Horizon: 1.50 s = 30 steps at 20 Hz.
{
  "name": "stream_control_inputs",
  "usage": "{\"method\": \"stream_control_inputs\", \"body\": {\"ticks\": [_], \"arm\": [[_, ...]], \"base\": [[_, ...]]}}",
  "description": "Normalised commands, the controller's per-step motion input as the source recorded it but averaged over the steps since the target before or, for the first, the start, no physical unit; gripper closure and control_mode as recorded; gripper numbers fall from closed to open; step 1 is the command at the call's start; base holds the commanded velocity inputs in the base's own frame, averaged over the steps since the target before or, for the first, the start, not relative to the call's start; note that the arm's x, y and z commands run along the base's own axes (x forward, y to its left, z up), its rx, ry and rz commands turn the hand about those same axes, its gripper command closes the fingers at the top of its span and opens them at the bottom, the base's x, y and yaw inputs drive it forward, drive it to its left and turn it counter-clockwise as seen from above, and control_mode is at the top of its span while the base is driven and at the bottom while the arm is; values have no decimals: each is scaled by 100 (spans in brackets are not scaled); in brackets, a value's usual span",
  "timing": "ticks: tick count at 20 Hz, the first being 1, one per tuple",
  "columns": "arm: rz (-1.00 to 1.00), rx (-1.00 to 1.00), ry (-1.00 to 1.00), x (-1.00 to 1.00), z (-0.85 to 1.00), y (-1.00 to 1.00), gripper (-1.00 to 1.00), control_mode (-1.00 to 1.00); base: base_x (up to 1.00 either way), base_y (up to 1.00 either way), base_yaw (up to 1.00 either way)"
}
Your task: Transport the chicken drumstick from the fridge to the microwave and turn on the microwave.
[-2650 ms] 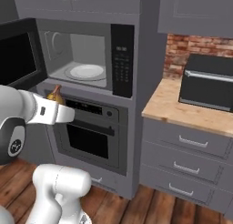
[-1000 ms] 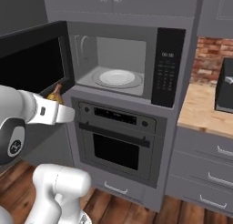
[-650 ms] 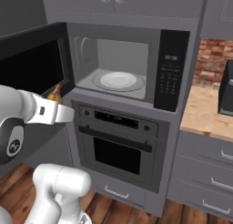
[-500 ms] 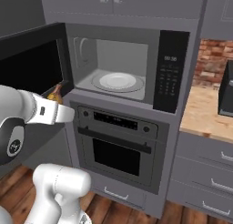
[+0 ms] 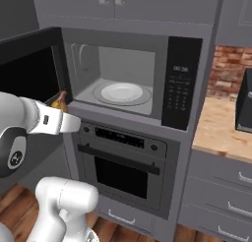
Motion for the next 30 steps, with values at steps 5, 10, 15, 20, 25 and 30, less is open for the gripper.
{"method": "stream_control_inputs", "body": {"ticks": [5,10,15,20,25,30], "arm": [[0,0,0,0,0,0,100,100],[0,0,0,0,0,0,100,100],[0,0,0,0,0,0,100,100],[0,0,0,0,0,0,100,100],[0,0,0,0,0,0,100,100],[0,0,0,0,0,0,100,100]], "base": [[34,2,-4],[9,18,-13],[8,30,-17],[10,42,-14],[16,32,-10],[31,6,-6]]}}
